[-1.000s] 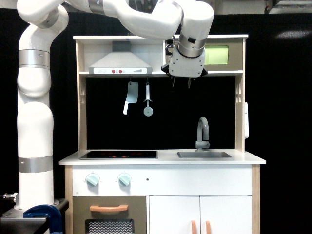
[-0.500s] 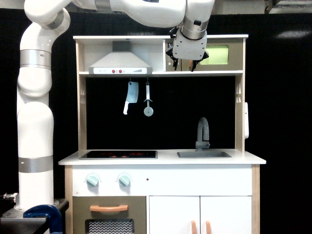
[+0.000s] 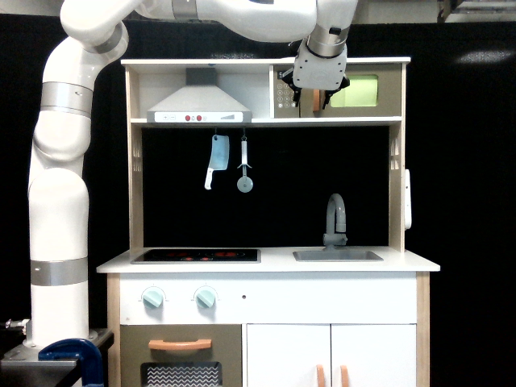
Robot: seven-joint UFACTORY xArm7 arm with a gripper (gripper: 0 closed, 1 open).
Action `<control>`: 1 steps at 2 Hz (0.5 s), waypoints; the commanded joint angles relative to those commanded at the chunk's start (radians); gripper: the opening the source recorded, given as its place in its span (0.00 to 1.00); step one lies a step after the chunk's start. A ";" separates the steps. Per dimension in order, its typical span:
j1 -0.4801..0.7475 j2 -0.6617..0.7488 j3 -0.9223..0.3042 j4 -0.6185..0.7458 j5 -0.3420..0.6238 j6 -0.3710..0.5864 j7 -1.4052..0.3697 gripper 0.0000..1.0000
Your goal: Open the oven door
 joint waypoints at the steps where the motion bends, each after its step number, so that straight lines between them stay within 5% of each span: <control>1: -0.025 0.051 0.058 0.090 0.015 -0.010 0.053 1.00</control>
